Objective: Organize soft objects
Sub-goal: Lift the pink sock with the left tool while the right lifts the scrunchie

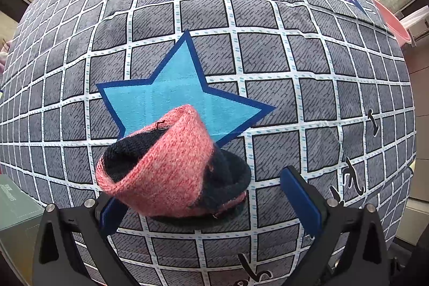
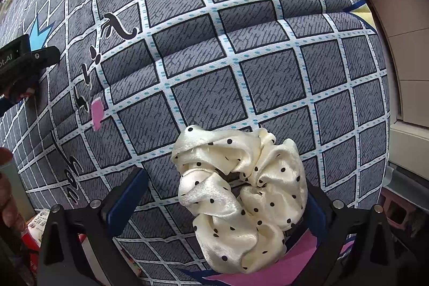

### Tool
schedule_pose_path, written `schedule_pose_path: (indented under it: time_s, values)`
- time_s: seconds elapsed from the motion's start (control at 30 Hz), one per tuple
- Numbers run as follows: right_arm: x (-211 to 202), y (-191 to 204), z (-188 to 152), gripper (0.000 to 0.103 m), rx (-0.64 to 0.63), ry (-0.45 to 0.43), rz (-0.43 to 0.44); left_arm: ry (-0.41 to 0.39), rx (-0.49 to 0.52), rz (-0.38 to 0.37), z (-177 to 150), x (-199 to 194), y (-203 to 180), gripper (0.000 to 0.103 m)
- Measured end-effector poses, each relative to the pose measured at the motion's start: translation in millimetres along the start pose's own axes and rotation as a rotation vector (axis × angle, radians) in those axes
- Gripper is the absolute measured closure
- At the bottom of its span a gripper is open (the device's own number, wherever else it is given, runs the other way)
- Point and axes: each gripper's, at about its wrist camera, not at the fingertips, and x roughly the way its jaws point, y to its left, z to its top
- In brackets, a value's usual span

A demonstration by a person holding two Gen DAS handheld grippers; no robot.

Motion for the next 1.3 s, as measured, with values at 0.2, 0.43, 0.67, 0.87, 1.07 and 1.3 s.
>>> schedule_pose_path:
  time_s: [0.2, 0.43, 0.67, 0.87, 1.07, 1.3]
  values:
    - [-6.4, -10.4, -1.5, 0.0, -0.017, 0.01, -0.003, 0.05, 0.024, 0.011, 11.5, 2.3, -4.2, 0.005]
    - [-20.3, 2.7, -10.9, 0.046, -0.1, -0.034, -0.015, 0.0, 0.104, -0.01, 17.7, -16.9, -22.5, 0.071]
    - [-36.5, -2.0, -21.9, 0.075, -0.126, -0.078, 0.067, 0.0, 0.083, -0.069, 5.4, -44.7, -13.9, 0.072]
    - [-53.9, -9.9, -27.3, 0.075, -0.083, -0.082, 0.146, 0.004, 0.106, -0.118, -30.5, -75.3, -13.6, 0.072]
    - [-65.0, -20.9, -23.4, 0.075, -0.042, -0.079, 0.181, 0.012, 0.133, -0.153, -73.3, -104.1, -16.7, 0.072]
    - [-72.9, -39.1, -40.9, 0.075, -0.008, -0.075, 0.208, 0.016, 0.192, -0.166, -100.1, -131.6, -8.0, 0.072]
